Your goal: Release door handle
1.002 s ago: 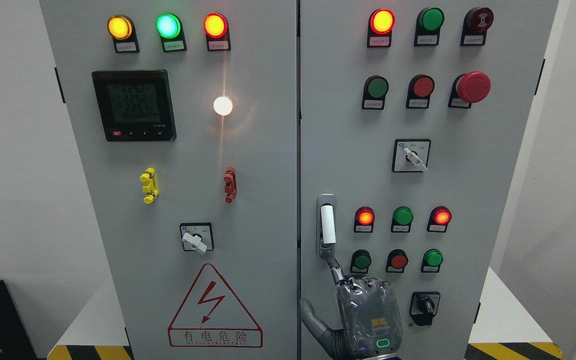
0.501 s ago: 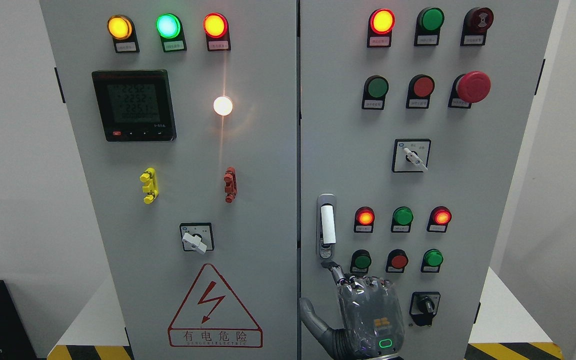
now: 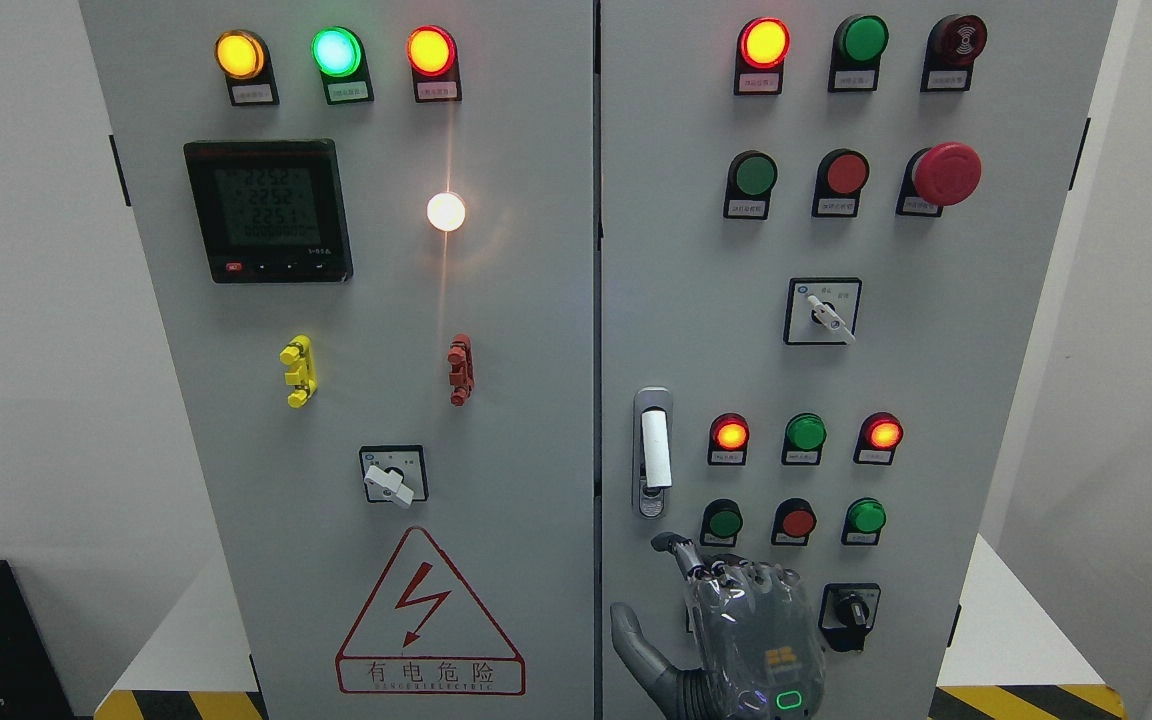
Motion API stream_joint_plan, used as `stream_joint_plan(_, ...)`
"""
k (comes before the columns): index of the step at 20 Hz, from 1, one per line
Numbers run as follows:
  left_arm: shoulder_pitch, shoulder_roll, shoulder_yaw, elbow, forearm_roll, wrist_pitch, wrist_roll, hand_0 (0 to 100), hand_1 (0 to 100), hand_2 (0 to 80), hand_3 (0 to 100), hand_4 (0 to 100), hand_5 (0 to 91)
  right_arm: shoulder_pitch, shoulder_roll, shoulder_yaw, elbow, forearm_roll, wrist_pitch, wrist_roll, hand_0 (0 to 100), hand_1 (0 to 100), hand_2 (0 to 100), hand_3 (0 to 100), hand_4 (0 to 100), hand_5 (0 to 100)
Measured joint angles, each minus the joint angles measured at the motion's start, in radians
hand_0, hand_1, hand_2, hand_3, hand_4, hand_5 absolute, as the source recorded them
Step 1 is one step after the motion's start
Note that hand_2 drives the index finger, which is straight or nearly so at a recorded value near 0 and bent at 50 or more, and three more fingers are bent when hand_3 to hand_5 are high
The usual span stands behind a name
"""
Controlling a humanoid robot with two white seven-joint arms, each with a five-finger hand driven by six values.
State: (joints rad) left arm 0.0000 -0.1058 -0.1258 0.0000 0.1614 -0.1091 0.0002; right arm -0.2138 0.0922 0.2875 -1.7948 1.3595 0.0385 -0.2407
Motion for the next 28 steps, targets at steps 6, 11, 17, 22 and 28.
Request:
stream_joint_plan(6,0.0,0.0,0.0,0.0,0.0,0.0,0.0,12,56,0.0,0,0,0.0,0.046,-0.012,-0.001,-0.049,-0.004,-0.01,0.001,30,22,83,100,99,100)
stream_joint_plan(11,0.0,0.0,0.0,0.0,0.0,0.0,0.0,12,56,0.0,0,0,0.0,0.103,-0.018,0.0,-0.089,-0.005,-0.014,0.01,29,22,88,100,100,100)
stream_joint_plan(17,0.0,0.0,0.0,0.0,0.0,0.0,0.0,12,56,0.0,0,0,0.0,0.104,-0.021,0.001,-0.118,-0.002,-0.012,0.039,23,23,93,100,100,100)
stream_joint_plan(22,0.0,0.0,0.0,0.0,0.0,0.0,0.0,12,56,0.0,0,0,0.0,0.08,-0.022,0.001,-0.132,0.016,-0.001,0.081,18,37,97,100,98,100)
stream_joint_plan(28,0.0,0.0,0.0,0.0,0.0,0.0,0.0,12,56,0.0,0,0,0.0,0.042,-0.022,0.001,-0.138,0.042,0.039,0.137,17,43,98,100,98,100)
